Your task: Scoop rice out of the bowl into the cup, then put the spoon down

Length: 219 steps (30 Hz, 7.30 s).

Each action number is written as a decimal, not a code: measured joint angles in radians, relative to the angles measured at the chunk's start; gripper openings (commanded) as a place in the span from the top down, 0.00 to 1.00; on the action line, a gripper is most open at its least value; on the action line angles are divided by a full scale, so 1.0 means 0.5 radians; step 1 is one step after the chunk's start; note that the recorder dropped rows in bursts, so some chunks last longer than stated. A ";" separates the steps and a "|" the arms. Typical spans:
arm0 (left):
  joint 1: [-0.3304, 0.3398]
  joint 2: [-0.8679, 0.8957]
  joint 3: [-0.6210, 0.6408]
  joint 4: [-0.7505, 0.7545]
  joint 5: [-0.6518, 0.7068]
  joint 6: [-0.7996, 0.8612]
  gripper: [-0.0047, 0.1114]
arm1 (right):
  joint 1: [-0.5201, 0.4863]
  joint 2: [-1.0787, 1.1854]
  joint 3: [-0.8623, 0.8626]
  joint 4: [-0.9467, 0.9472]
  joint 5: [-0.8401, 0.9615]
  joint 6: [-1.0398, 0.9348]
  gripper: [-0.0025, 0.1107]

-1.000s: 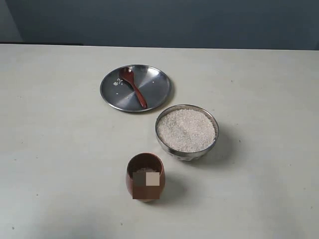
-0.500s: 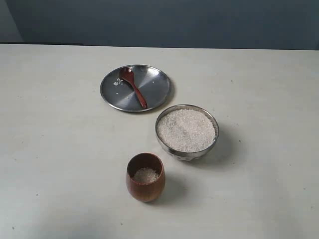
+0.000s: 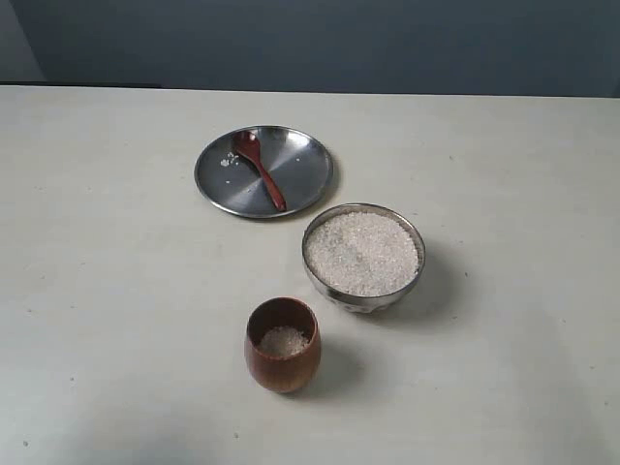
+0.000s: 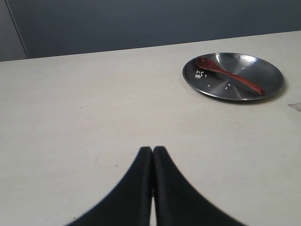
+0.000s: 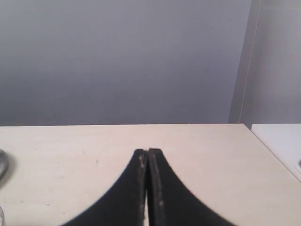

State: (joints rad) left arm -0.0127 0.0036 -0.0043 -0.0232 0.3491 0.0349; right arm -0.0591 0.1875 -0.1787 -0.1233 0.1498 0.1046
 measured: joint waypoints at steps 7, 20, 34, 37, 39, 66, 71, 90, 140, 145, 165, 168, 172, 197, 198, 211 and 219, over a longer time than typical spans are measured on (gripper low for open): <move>0.000 0.000 0.000 0.000 -0.004 0.000 0.96 | 0.000 0.000 0.228 -0.049 -0.238 -0.035 0.97; 0.000 0.000 0.000 0.003 -0.004 0.000 0.96 | 0.000 0.000 0.354 -0.056 -0.186 -0.038 0.97; 0.000 0.000 0.000 0.003 -0.008 0.000 0.96 | -0.009 0.000 0.354 0.006 0.062 -0.038 0.97; 0.000 0.000 0.000 0.003 -0.008 0.000 0.96 | -0.009 0.000 0.354 0.006 0.062 -0.038 0.97; 0.000 0.000 0.000 0.003 -0.008 0.000 0.96 | -0.009 0.000 0.354 0.006 0.062 -0.038 0.97; 0.000 0.000 0.000 0.003 -0.011 0.000 0.96 | -0.009 0.000 0.354 0.373 0.064 -0.038 0.97; 0.000 0.000 0.000 0.003 -0.011 0.000 0.96 | -0.009 0.000 0.354 0.373 0.064 -0.038 0.97; 0.000 0.000 0.000 0.003 -0.011 0.000 0.96 | -0.009 0.000 0.354 0.373 -0.202 -0.038 0.97; 0.000 0.000 0.000 0.003 -0.011 0.000 0.96 | -0.009 -0.003 0.354 0.469 0.035 -0.438 0.97; 0.000 0.000 0.000 0.003 -0.011 0.000 0.96 | -0.009 -0.003 0.354 0.447 0.158 -0.419 0.97; 0.000 0.000 0.000 0.007 -0.011 0.000 0.96 | -0.009 -0.003 0.354 0.426 0.230 -0.159 0.97; 0.000 0.000 0.000 0.007 -0.011 0.000 0.96 | -0.009 -0.003 0.354 0.430 0.239 -0.135 0.97; 0.000 0.000 0.000 0.007 -0.011 0.000 0.96 | -0.009 -0.003 0.354 0.473 0.264 -0.126 0.97; 0.000 0.000 0.000 0.007 -0.011 0.000 0.96 | -0.009 -0.003 0.354 0.447 0.217 -0.291 0.97; 0.000 0.000 0.000 0.007 -0.011 0.000 0.96 | -0.009 -0.003 0.354 0.447 0.217 -0.291 0.97; 0.000 0.000 0.000 0.007 -0.011 0.000 0.96 | -0.009 -0.003 0.354 0.432 0.245 -0.149 0.97; 0.000 0.000 0.000 0.007 -0.011 0.000 0.96 | -0.009 -0.003 0.354 0.446 0.254 -0.099 0.97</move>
State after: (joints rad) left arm -0.0127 0.0036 -0.0043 -0.0196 0.3434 0.0349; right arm -0.0635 0.1859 -0.0018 0.0997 0.2767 0.0549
